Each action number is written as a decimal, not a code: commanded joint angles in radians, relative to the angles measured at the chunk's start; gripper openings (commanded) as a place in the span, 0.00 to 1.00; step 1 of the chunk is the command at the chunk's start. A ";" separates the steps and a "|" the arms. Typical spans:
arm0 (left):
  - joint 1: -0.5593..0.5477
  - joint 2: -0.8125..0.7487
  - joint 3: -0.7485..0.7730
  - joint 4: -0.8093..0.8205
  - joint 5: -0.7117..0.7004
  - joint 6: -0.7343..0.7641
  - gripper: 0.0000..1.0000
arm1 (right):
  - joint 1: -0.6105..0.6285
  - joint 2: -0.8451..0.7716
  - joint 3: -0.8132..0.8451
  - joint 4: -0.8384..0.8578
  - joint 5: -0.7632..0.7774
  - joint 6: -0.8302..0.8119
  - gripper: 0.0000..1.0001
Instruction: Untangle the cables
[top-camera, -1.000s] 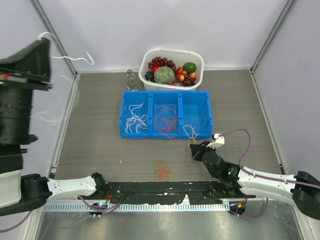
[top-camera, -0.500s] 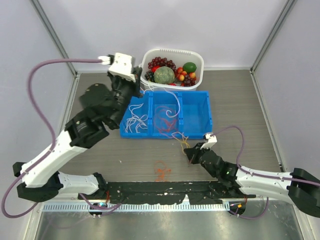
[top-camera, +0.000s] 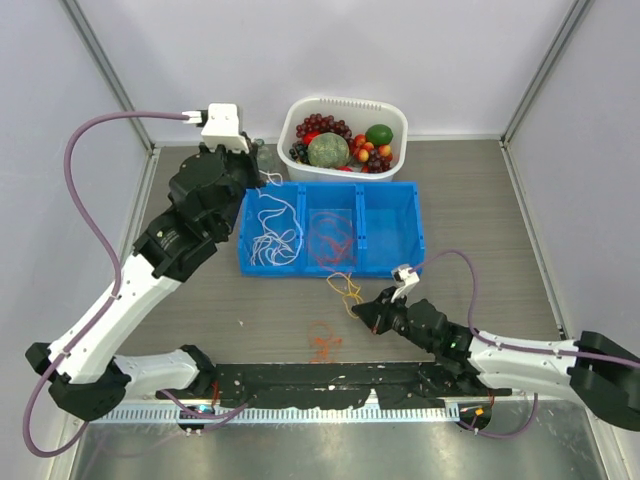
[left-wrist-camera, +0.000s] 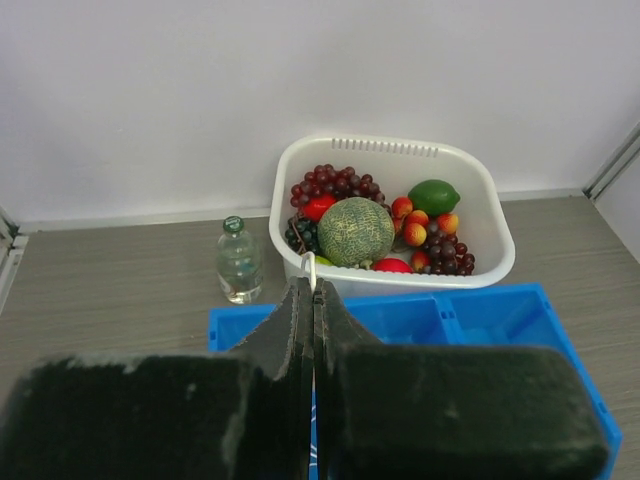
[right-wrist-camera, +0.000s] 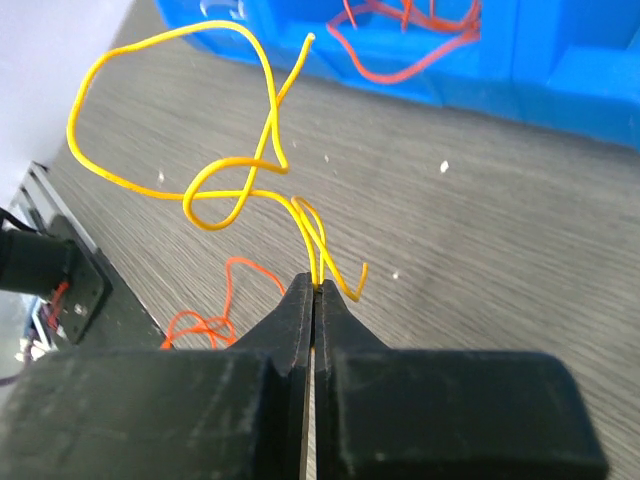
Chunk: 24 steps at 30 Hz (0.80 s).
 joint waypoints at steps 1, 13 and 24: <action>0.052 -0.028 0.009 -0.005 0.027 -0.060 0.00 | 0.005 0.100 -0.069 0.125 -0.047 -0.013 0.01; 0.181 0.029 0.074 -0.041 0.137 -0.092 0.00 | 0.005 0.212 -0.023 0.185 -0.088 -0.004 0.01; 0.291 0.066 -0.199 -0.002 0.234 -0.317 0.00 | 0.005 0.185 -0.013 0.136 -0.070 -0.004 0.01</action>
